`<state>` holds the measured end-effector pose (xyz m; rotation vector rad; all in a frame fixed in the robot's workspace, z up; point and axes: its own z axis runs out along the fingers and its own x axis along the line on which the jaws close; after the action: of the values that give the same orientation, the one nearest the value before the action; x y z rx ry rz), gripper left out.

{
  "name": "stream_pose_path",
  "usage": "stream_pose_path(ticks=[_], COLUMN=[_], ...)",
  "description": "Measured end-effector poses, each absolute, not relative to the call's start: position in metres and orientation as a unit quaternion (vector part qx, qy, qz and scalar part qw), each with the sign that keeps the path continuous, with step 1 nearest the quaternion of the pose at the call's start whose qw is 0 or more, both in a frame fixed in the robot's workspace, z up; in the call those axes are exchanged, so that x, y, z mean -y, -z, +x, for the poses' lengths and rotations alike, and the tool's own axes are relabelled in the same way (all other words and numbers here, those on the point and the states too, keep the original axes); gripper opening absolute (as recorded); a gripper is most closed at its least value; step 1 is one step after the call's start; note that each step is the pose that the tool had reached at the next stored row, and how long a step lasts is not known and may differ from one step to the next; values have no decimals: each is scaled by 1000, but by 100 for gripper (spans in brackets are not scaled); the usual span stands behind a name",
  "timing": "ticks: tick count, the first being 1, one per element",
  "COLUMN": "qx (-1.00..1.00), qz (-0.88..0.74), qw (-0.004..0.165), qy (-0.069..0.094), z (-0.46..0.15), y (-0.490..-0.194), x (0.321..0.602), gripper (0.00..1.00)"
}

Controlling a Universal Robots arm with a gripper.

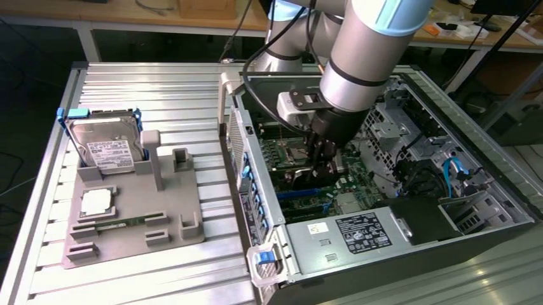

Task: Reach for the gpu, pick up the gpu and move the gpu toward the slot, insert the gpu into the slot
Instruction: 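Insert the gpu into the slot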

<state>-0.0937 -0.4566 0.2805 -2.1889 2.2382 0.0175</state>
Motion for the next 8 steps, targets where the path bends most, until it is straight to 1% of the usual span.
stream_pose_path(ticks=[8], qx=[-715], qz=[-699], qw=[6], qy=[-5], z=[-95], y=[-279], x=[457], gripper=[27])
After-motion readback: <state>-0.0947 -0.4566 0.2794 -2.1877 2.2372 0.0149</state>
